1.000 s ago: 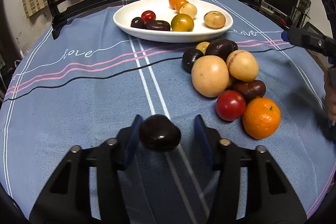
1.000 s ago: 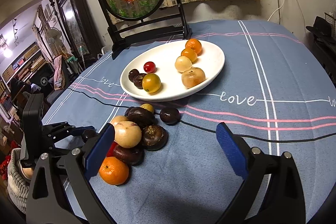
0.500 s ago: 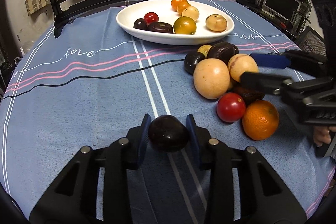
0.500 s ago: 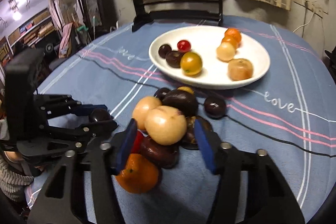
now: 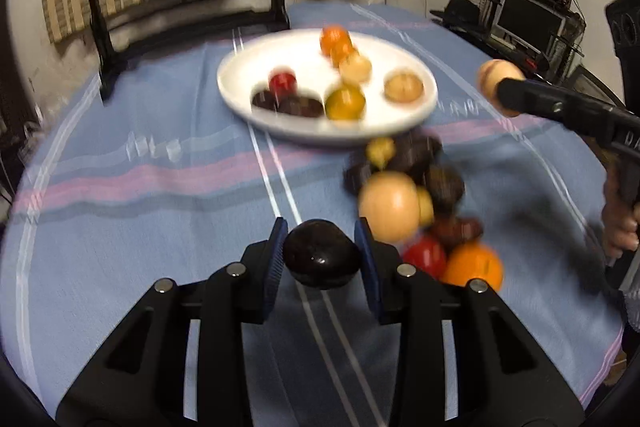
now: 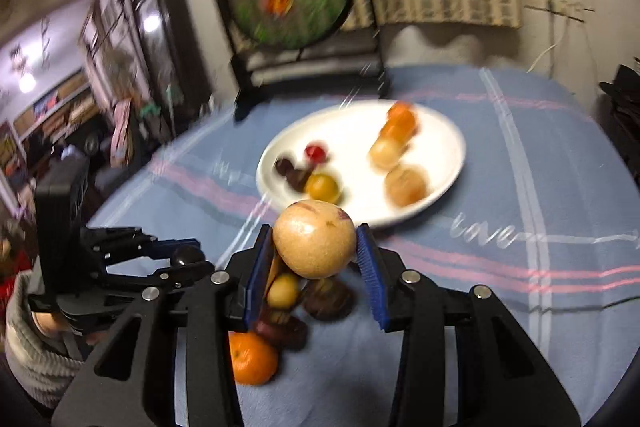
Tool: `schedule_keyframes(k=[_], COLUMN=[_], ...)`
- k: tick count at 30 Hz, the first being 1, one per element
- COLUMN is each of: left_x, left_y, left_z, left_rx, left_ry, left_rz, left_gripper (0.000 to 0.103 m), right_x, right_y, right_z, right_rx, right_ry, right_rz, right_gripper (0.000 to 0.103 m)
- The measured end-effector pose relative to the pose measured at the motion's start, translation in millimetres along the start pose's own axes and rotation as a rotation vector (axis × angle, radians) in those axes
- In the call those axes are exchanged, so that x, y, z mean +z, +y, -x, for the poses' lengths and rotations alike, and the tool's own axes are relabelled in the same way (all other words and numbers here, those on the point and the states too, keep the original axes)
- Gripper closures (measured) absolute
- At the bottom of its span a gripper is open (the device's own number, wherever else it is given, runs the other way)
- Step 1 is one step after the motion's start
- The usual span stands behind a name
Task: Organize fruits
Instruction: 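Place the dark plum and beige fruit on the plate, opening both tools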
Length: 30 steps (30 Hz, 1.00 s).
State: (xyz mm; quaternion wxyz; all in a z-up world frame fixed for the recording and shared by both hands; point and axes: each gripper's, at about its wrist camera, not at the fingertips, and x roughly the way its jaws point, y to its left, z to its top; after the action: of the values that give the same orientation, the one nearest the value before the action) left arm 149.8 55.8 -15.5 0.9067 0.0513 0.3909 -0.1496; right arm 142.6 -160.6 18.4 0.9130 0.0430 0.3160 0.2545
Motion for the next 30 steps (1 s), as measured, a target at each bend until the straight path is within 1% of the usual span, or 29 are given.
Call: schedule_keyframes(k=[3, 5, 7, 9, 13, 16, 20, 21, 22, 23, 24, 25, 27, 29, 30], left_x=[36.5, 63.6, 85.1, 101.0, 122.1, 134.9, 141.8, 141.8, 141.4, 139.2, 136.1, 132.8, 131.7, 131.3, 129.0], left_y=[7.3, 14.0, 21.5, 27.4, 39.2, 50.2, 61.7, 66.5, 69.4, 72.8, 75.3, 77.4, 78.6, 77.1, 74.4], left_z=[1.0, -4.9, -15.9, -32.4, -66.4, -94.2, -125.5, -133.8, -137.7, -140.7, -141.7, -141.6, -136.5, -120.9, -110.9], left_rx=[0.006, 0.019, 0.027, 0.030, 0.044, 0.037, 0.033, 0.034, 0.030, 0.014, -0.004, -0.011, 0.008, 0.002, -0.001], left_ry=[-0.038, -0.065, -0.075, -0.068, -0.048, -0.024, 0.005, 0.016, 0.020, 0.021, 0.018, 0.018, 0.006, -0.020, -0.030], left_rz=[0.024, 0.049, 0.080, 0.097, 0.122, 0.152, 0.184, 0.206, 0.221, 0.242, 0.260, 0.274, 0.279, 0.282, 0.274], left_gripper=[0.068, 0.068, 0.068, 0.068, 0.068, 0.068, 0.068, 0.067, 0.067, 0.066, 0.056, 0.040, 0.038, 0.038, 0.036], right_x=[30.8, 46.6, 54.7, 56.6, 55.4, 56.5, 56.9, 56.9, 57.4, 57.4, 57.4, 58.0, 62.5, 67.5, 69.7], right_y=[-14.1, -22.1, -27.9, -31.2, -30.0, -28.3, -28.4, -29.7, -31.6, -32.6, -32.4, -31.7, -30.1, -30.5, -29.0], right_z=[9.4, 5.9, -3.4, -17.9, -59.4, -82.3, -101.6, -104.6, -109.9, -111.8, -109.7, -106.7, -94.2, -74.8, -63.8], right_rx=[-0.029, -0.036, -0.036, -0.028, -0.005, 0.002, -0.004, -0.006, -0.015, -0.020, -0.042, -0.053, -0.047, -0.034, -0.020], right_ry=[-0.056, -0.074, -0.077, -0.062, 0.006, 0.045, 0.089, 0.098, 0.117, 0.123, 0.106, 0.086, 0.034, -0.025, -0.051], right_rz=[-0.021, -0.039, -0.056, -0.067, -0.055, -0.045, -0.037, -0.040, -0.048, -0.051, -0.050, -0.043, -0.034, -0.054, -0.054], right_gripper=[0.060, 0.060, 0.060, 0.060, 0.060, 0.060, 0.060, 0.058, 0.051, 0.033, 0.027, 0.027, 0.027, 0.027, 0.027])
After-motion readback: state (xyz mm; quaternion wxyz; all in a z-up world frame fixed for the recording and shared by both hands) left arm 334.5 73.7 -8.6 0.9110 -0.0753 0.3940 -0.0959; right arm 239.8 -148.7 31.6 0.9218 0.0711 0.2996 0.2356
